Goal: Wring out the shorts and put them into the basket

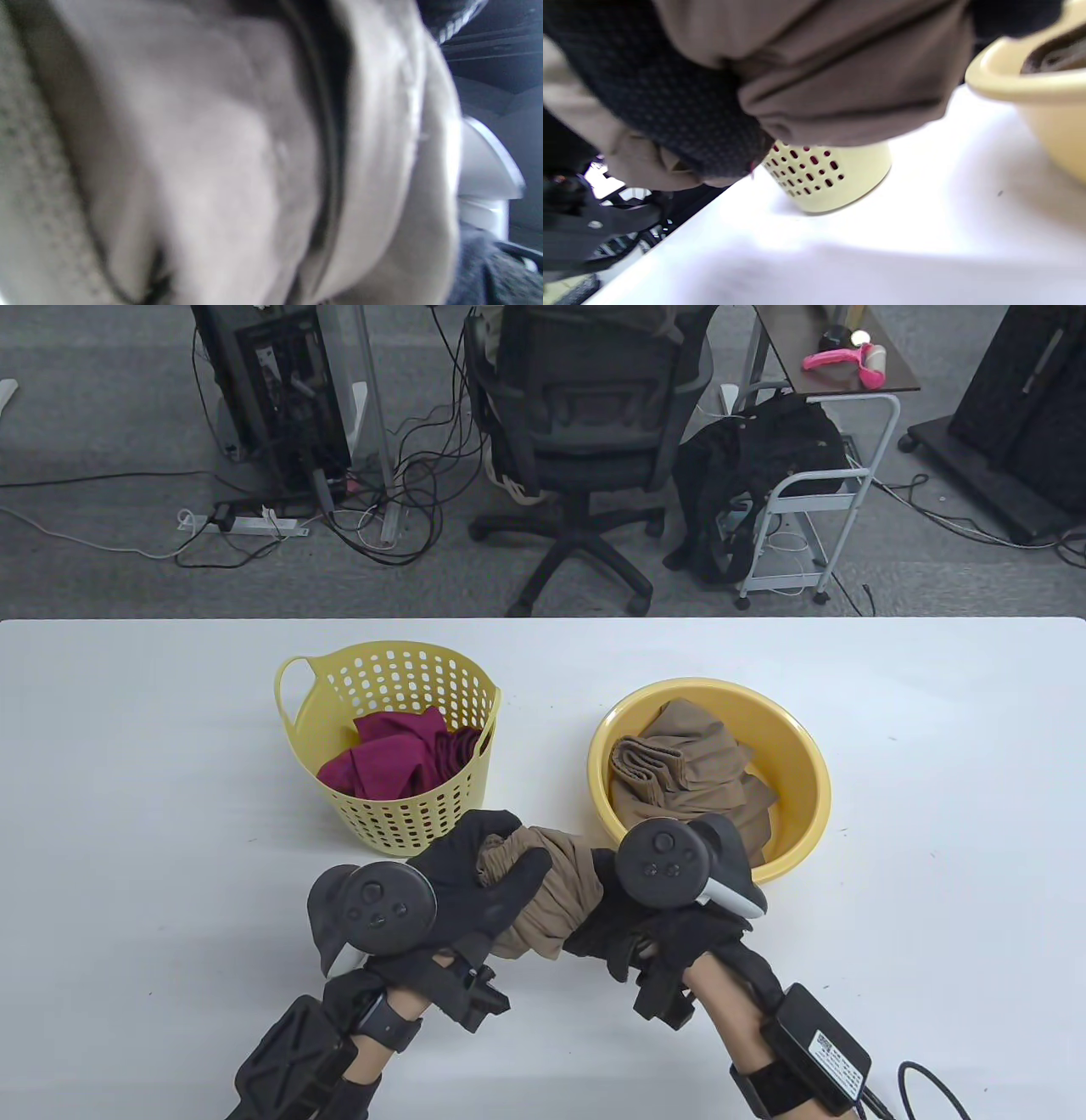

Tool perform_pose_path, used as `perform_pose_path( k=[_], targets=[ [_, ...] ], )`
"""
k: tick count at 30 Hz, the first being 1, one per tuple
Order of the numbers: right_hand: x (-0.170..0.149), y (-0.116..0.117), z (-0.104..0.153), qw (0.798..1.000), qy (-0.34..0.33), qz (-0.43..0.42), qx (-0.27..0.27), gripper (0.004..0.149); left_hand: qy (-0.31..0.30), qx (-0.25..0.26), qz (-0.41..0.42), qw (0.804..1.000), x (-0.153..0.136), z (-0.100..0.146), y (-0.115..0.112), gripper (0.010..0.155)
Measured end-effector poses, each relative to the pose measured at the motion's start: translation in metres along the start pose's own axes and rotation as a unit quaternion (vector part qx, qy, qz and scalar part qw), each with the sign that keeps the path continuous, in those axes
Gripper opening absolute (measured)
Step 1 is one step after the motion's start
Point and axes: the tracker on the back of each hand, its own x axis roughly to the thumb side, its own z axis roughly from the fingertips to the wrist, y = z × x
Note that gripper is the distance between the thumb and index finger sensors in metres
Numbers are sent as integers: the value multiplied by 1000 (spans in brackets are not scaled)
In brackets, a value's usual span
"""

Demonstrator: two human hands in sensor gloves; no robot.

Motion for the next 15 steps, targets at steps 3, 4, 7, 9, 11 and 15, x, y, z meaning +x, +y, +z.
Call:
perform_pose_path(
  k=[3,4,7,9,11,15],
  targets=[
    [-8,1,-2,998,-3,-66,21,70,-27,2,3,1000,6,1,3,53],
    [-10,1,-3,996,-4,-80,26,70,-32,4,2,999,8,1,3,52],
    [-15,4,-5,990,-11,-130,54,70,-65,0,-14,998,18,2,6,52],
    [-18,6,-6,984,-18,-164,67,70,-83,-4,-14,996,23,2,7,51],
    [-20,7,-6,978,-25,-192,79,70,-97,-8,-8,995,26,2,9,51],
    [-22,11,-8,967,-37,-227,110,70,-123,-23,-1,992,28,2,11,51]
  ],
)
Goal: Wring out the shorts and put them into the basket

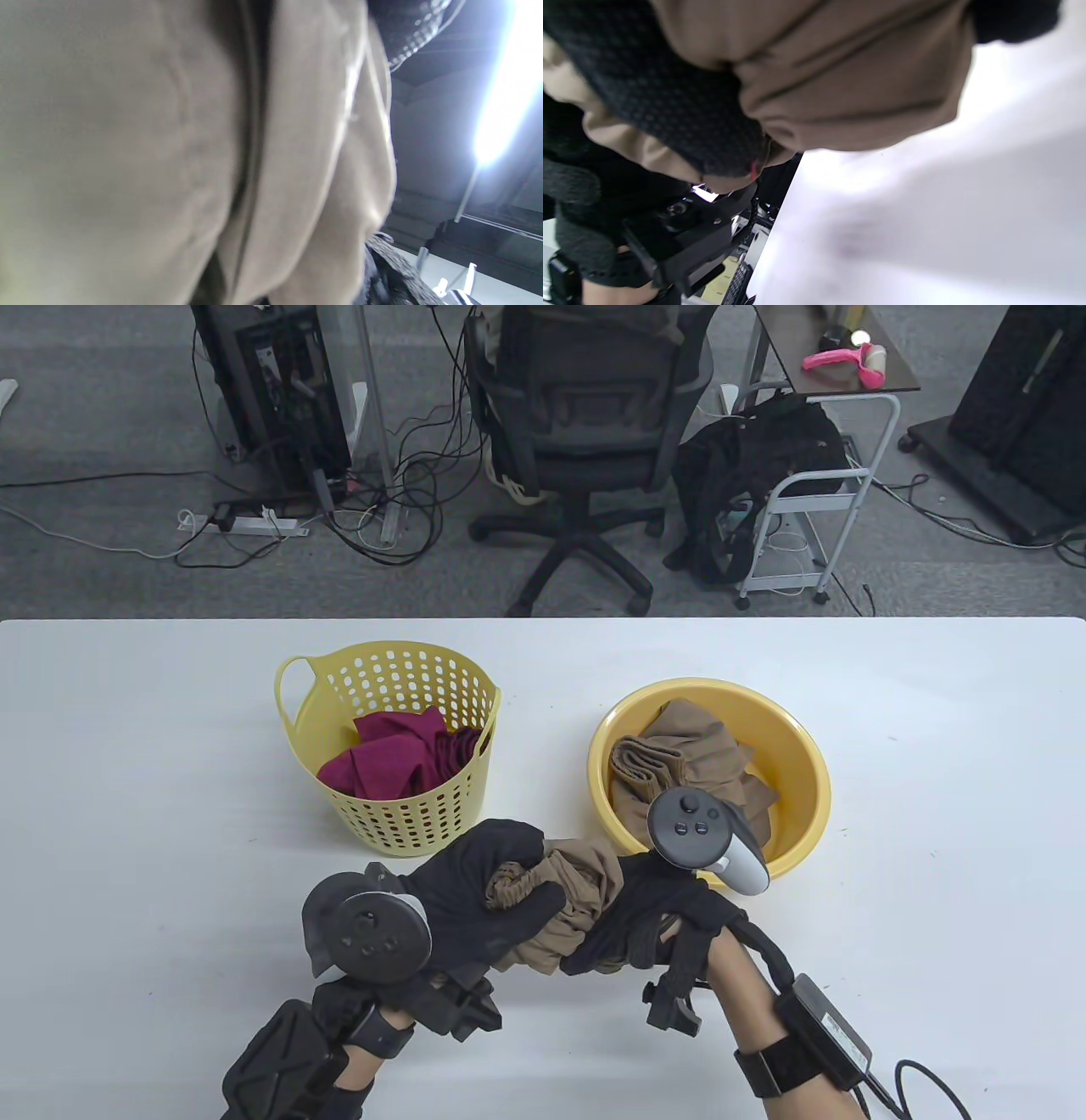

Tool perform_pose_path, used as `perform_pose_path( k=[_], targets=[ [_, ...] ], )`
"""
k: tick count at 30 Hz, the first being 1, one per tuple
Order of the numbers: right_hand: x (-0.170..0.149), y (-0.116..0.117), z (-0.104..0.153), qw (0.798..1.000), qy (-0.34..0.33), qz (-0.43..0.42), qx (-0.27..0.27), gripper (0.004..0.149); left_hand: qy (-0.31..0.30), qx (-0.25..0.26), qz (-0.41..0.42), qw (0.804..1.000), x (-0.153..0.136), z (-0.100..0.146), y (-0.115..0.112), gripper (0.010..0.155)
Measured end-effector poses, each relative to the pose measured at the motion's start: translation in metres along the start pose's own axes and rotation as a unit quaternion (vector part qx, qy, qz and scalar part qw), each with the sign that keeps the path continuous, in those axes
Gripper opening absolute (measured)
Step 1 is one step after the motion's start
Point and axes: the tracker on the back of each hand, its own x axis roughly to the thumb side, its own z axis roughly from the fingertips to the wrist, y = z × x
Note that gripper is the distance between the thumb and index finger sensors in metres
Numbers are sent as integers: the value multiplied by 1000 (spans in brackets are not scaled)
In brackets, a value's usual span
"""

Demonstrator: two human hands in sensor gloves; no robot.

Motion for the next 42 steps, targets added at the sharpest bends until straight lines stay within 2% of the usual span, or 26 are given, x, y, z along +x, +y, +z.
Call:
perform_pose_path(
  k=[12,17,29,38,42],
  targets=[
    [-1,3,0,1000,0,0,14,71,-3,-7,4,1000,1,1,1,50],
    [-1,4,1,1000,1,1,15,76,-1,-8,0,1000,1,1,2,50],
    [2,5,13,999,19,48,-11,88,2,-14,-21,1000,0,1,6,49],
    [4,1,22,996,28,84,-33,90,2,-19,-46,999,0,2,10,49],
    [6,-3,29,991,25,117,-61,89,4,-18,-59,998,-1,3,15,49]
  ],
)
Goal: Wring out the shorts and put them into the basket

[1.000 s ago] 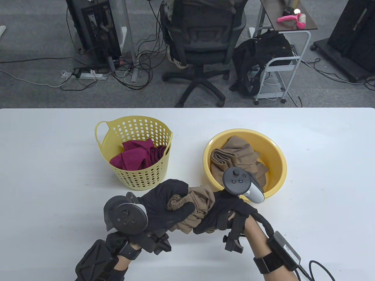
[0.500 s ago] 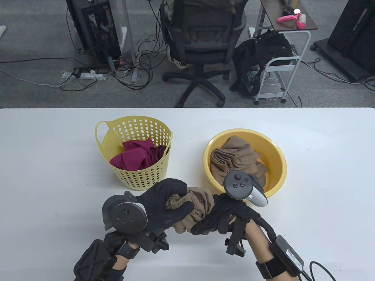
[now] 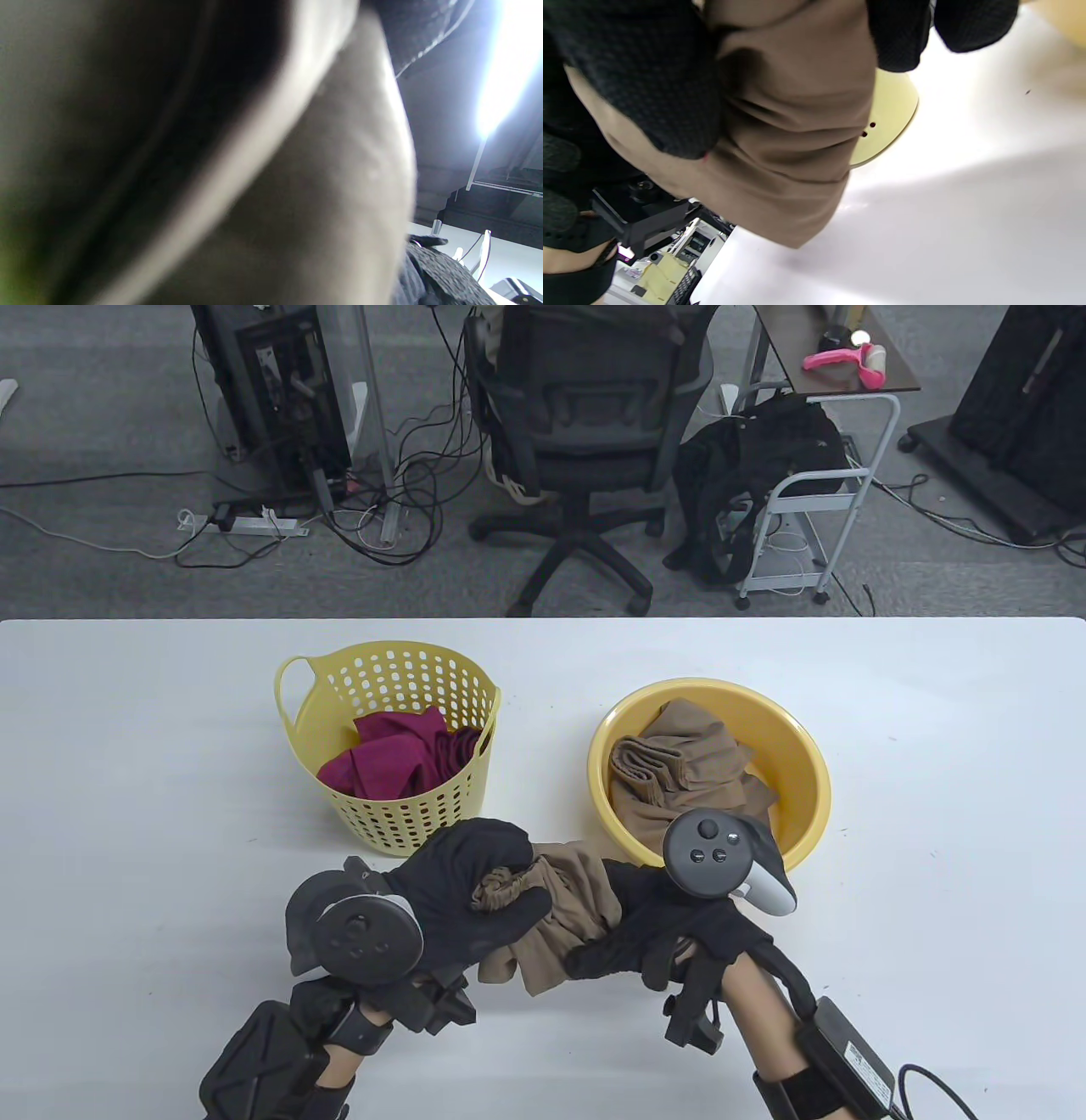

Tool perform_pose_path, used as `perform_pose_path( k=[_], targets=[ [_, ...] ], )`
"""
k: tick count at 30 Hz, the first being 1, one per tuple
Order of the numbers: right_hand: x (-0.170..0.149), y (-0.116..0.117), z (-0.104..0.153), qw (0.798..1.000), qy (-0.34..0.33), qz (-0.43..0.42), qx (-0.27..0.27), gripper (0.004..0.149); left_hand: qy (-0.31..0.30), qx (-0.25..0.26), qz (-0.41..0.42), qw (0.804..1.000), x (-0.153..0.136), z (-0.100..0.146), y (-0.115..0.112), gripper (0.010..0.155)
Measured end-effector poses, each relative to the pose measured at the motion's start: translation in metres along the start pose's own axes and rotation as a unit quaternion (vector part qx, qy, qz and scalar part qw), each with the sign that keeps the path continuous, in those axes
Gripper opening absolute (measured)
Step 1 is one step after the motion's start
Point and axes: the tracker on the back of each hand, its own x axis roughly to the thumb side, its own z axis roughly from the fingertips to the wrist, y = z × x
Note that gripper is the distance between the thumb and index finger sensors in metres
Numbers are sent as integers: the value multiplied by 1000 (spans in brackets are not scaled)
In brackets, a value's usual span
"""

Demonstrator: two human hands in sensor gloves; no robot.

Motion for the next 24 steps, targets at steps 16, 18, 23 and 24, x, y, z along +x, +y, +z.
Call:
perform_pose_path(
  k=[16,18,23,24],
  targets=[
    [-12,-3,35,985,12,132,-110,91,23,11,-60,998,-7,4,28,49],
    [-12,0,38,979,17,166,-116,92,27,15,-66,997,-9,4,32,49],
    [-17,11,43,967,33,218,-125,94,39,24,-79,996,-12,2,43,49],
    [-18,13,44,966,36,221,-128,94,40,26,-81,996,-12,2,45,49]
  ],
)
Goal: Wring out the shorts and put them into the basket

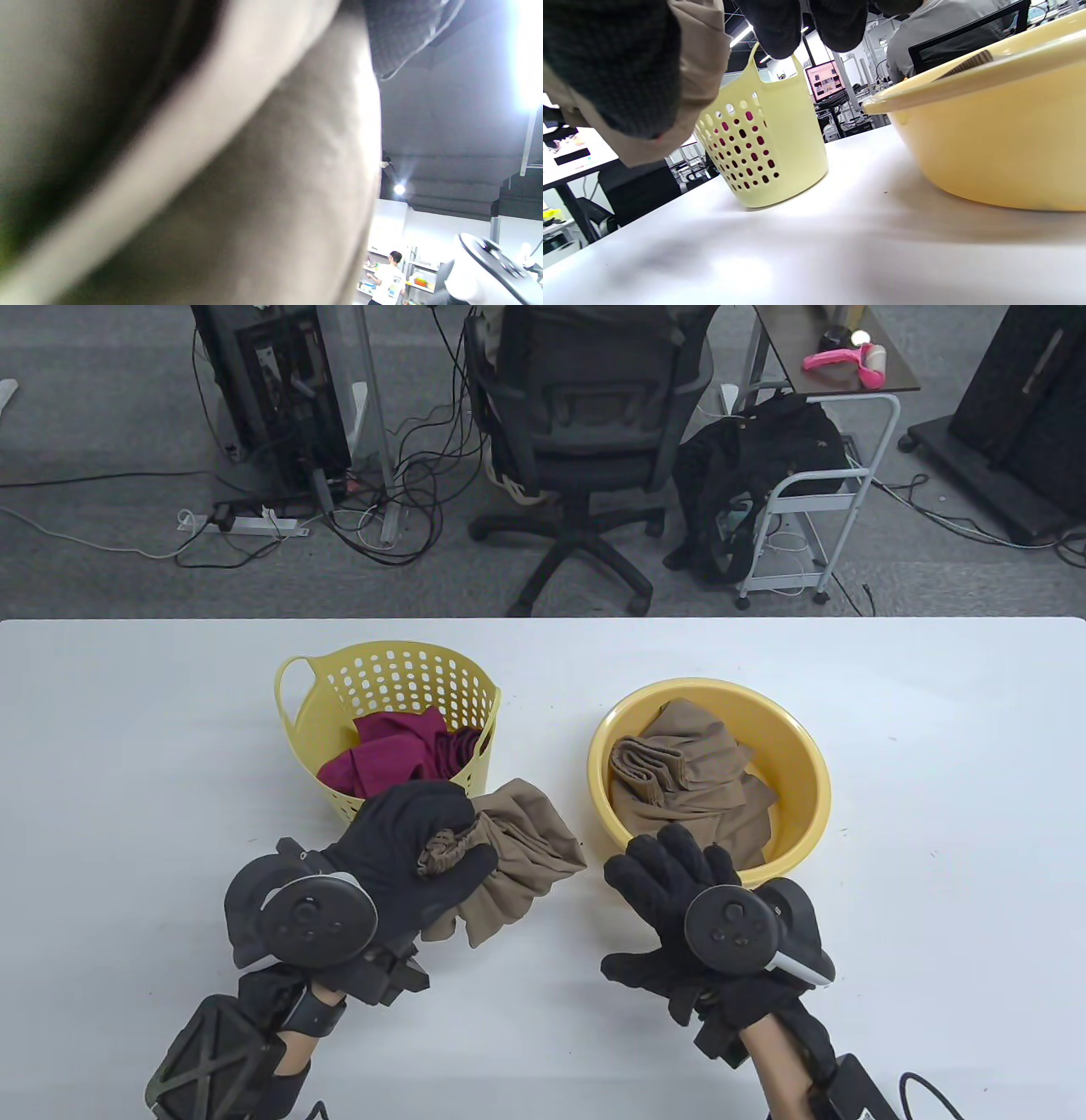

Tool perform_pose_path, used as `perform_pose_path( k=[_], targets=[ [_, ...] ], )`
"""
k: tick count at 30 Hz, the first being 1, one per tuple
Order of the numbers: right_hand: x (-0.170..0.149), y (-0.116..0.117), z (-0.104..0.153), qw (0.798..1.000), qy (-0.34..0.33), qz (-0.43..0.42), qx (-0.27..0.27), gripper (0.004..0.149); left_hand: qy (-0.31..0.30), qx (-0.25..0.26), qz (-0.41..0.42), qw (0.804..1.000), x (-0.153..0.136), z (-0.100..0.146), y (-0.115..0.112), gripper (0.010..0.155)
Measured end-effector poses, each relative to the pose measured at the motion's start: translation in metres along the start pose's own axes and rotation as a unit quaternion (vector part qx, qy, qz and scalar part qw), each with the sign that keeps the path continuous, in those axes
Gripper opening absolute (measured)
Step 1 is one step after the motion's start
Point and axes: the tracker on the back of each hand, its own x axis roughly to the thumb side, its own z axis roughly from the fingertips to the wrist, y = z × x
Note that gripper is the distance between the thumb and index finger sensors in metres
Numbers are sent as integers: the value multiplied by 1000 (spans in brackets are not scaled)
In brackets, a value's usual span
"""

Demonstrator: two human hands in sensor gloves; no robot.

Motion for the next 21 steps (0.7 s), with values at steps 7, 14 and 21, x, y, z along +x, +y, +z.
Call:
perform_pose_path(
  k=[7,14,21],
  targets=[
    [-6,13,6,999,13,32,-26,97,15,15,0,1000,-8,-4,9,49],
    [-7,17,9,998,20,60,-29,97,25,18,-10,999,-15,-13,15,49],
    [-6,16,9,997,18,69,-31,96,39,26,-23,999,-25,-22,28,48]
  ],
)
